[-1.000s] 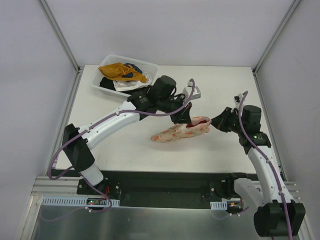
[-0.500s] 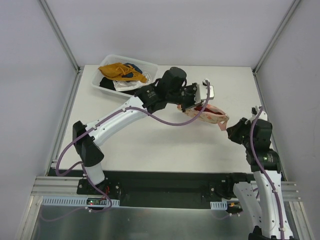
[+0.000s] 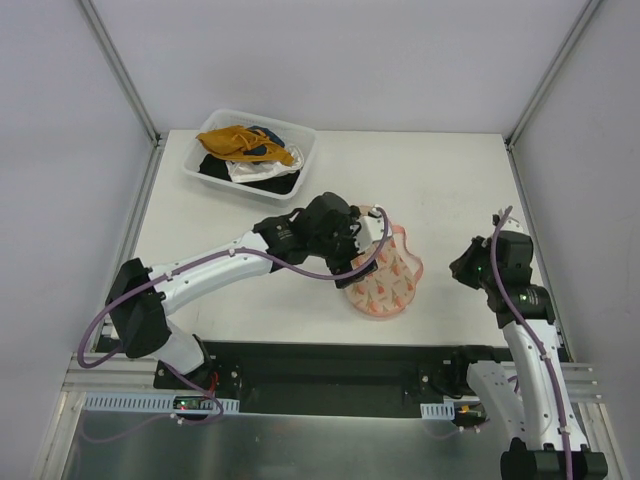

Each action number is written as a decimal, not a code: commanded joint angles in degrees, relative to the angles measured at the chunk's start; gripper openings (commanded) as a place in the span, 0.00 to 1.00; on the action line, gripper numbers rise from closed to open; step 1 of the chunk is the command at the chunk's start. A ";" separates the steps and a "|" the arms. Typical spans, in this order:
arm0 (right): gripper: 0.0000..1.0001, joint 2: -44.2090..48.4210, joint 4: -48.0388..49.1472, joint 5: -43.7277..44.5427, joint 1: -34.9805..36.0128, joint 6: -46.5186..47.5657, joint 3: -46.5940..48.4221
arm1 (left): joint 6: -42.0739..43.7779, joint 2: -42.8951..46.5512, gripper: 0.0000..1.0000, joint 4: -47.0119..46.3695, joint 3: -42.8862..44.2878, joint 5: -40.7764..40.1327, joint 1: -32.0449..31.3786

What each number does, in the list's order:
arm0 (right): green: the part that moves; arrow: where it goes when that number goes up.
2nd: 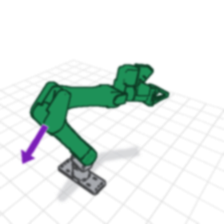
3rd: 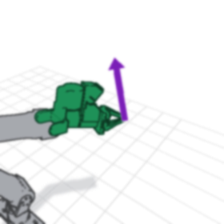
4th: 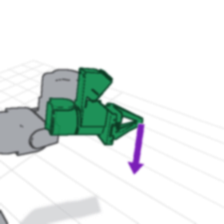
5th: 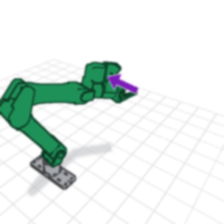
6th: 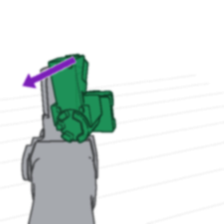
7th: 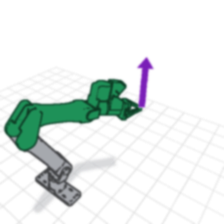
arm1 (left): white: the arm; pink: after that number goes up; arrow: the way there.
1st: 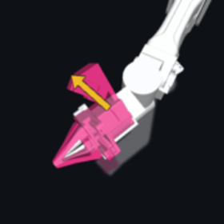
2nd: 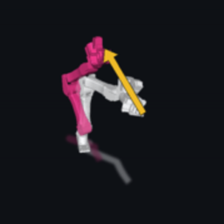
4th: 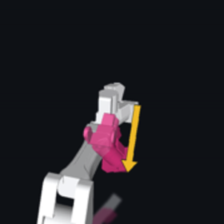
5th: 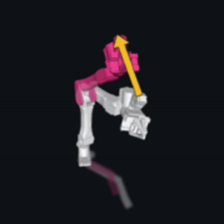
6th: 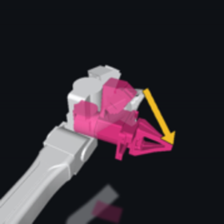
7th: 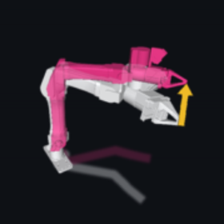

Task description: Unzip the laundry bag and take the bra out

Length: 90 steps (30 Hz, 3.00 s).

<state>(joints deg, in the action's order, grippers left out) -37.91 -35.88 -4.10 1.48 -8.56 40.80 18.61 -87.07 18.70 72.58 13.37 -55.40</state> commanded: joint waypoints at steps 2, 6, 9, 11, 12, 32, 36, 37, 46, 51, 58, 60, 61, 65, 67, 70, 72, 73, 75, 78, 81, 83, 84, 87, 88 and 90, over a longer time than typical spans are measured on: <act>0.09 -0.76 0.55 -1.62 -0.33 0.65 0.34 | -8.48 -4.23 0.99 -2.53 6.77 -3.50 -2.69; 0.17 -0.41 -0.51 0.22 -0.33 1.08 0.86 | -16.49 -12.33 0.99 -1.21 11.44 -15.46 -7.52; 0.28 0.03 -1.74 1.28 -0.33 1.87 1.21 | -21.59 -13.92 0.99 -2.43 10.31 -20.39 -11.57; 0.33 0.03 -2.00 1.64 -0.33 2.14 1.13 | -22.74 -14.36 0.99 -3.14 8.99 -22.06 -13.50; 0.34 -0.14 -2.09 2.25 -0.33 2.23 1.21 | -22.48 -14.62 0.99 -3.23 8.81 -22.76 -15.16; 0.50 -0.76 -2.62 2.25 -0.33 1.97 2.09 | -21.33 -24.99 0.84 -6.74 7.41 -31.91 -20.63; 0.51 -0.67 -2.71 2.08 -0.33 2.05 2.27 | -20.37 -25.43 0.55 -8.68 5.91 -34.36 -20.54; 0.51 -0.76 -2.71 1.99 -0.33 2.05 2.27 | -20.11 -25.26 0.43 -8.94 5.48 -34.81 -20.37; 0.52 -1.47 -0.78 -11.70 -0.07 3.55 -0.18 | -21.59 -13.15 0.00 -11.66 -2.86 -21.47 -13.87; 0.42 0.21 3.70 -16.29 6.50 2.14 -5.01 | -25.81 -2.87 0.00 -16.05 -9.20 -8.46 -7.98; 0.56 2.32 12.23 -21.39 15.57 1.00 -8.45 | -28.36 2.16 0.00 -18.17 -12.55 -4.84 -5.34; 0.56 -0.40 14.42 -22.35 16.54 0.30 -8.28 | -28.89 2.43 0.00 -18.61 -12.63 -4.05 -5.07; 0.56 -1.45 15.39 -22.88 16.63 -0.14 -7.93 | -29.16 2.43 0.00 -18.52 -12.81 -3.79 -4.99; 0.51 -9.88 16.37 -26.20 16.89 -4.80 -3.98 | -29.42 2.52 0.00 -18.52 -12.81 -3.52 -4.90; 0.49 -13.32 18.46 -28.59 16.89 -6.63 -3.36 | -29.42 2.43 0.00 -20.02 -12.98 -3.61 -4.81; 0.49 -14.21 21.29 -30.27 16.89 -6.92 -3.88 | -29.51 2.52 0.00 -20.28 -13.07 -3.17 -4.72; 0.49 -14.82 21.29 -31.23 16.72 -7.09 -3.88 | -29.33 2.78 0.00 -20.46 -13.25 -3.08 -4.63; 0.49 -14.82 21.38 -31.67 16.72 -7.26 -4.06 | -29.16 2.69 0.00 -20.46 -13.25 -3.08 -4.55; 0.49 -14.30 22.34 -33.16 16.72 -7.26 -5.11 | -29.07 2.87 0.00 -20.54 -13.34 -2.91 -4.46; 0.49 -13.68 22.34 -34.31 16.72 -6.39 -5.81 | -28.90 2.78 0.00 -20.72 -13.34 -2.91 -4.02; 0.49 -14.56 22.69 -35.80 16.72 -6.04 -6.25 | -28.89 2.78 0.00 -20.81 -13.25 -2.47 -3.84; 0.48 -15.43 23.04 -36.68 16.63 -5.86 -6.08 | -28.89 2.69 0.00 -20.89 -13.16 -2.12 -3.67; 0.47 -15.61 23.05 -37.12 16.54 -5.51 -5.99 | -28.89 2.69 0.00 -20.90 -12.99 -2.20 -3.58; 0.46 -16.67 23.31 -38.70 16.72 -4.72 -5.99 | -28.89 2.69 0.00 -20.98 -12.99 -2.20 -3.40; 0.46 -16.76 23.31 -39.49 16.72 -4.45 -5.99 | -28.89 2.61 0.00 -20.98 -12.99 -2.12 -3.40; 0.46 -17.02 23.31 -40.63 16.72 -3.23 -6.08 | -28.89 2.43 0.00 -21.16 -12.99 -2.11 -3.31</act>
<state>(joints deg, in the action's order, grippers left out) -54.54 -15.18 -39.24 17.98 -14.02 34.41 -9.87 -86.15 1.04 59.20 10.02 -59.16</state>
